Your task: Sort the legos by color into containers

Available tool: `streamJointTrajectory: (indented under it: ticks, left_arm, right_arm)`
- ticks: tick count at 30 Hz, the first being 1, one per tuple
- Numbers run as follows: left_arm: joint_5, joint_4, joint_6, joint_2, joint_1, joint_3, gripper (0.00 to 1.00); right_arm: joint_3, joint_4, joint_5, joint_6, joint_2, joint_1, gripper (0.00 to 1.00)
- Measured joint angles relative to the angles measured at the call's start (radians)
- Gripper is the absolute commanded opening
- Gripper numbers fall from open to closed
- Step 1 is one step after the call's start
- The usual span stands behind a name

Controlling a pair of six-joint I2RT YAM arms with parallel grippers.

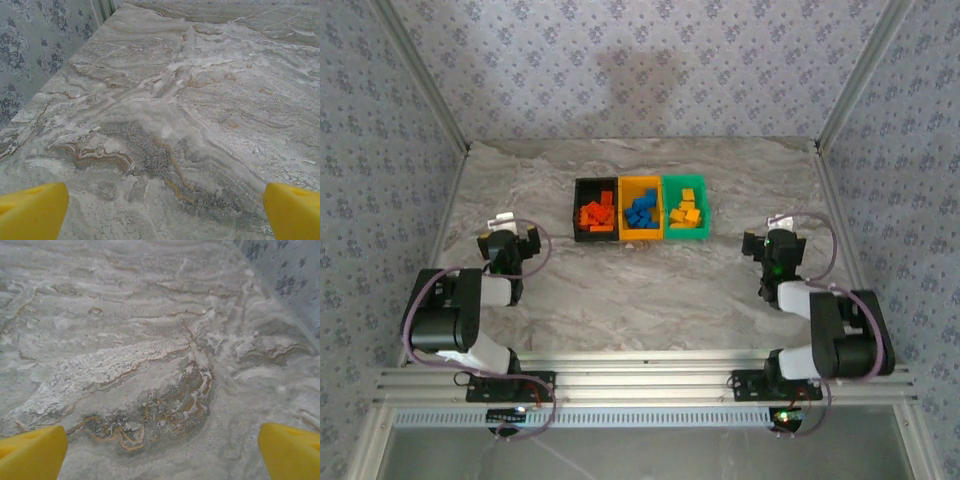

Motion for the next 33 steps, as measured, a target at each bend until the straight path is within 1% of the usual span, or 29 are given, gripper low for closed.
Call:
streamJointTrajectory:
  ticks: [2, 7, 14, 33]
  left_arm:
    - [0.0, 0.0, 0.0, 0.0, 0.0, 0.0, 1.0]
    - [0.0, 0.0, 0.0, 0.0, 0.0, 0.0, 1.0]
    - [0.0, 0.0, 0.0, 0.0, 0.0, 0.0, 1.0]
    - [0.008, -0.001, 0.001, 0.0, 0.0, 0.002, 1.0]
  right_arm:
    - [0.001, 0.018, -0.041, -0.001, 0.035, -0.013, 1.0]
    - [0.005, 0.063, -0.093, -0.003, 0.039, -0.021, 1.0]
    - [0.005, 0.084, -0.114, -0.003, 0.039, -0.021, 1.0]
    - [0.005, 0.084, -0.114, -0.003, 0.039, -0.021, 1.0]
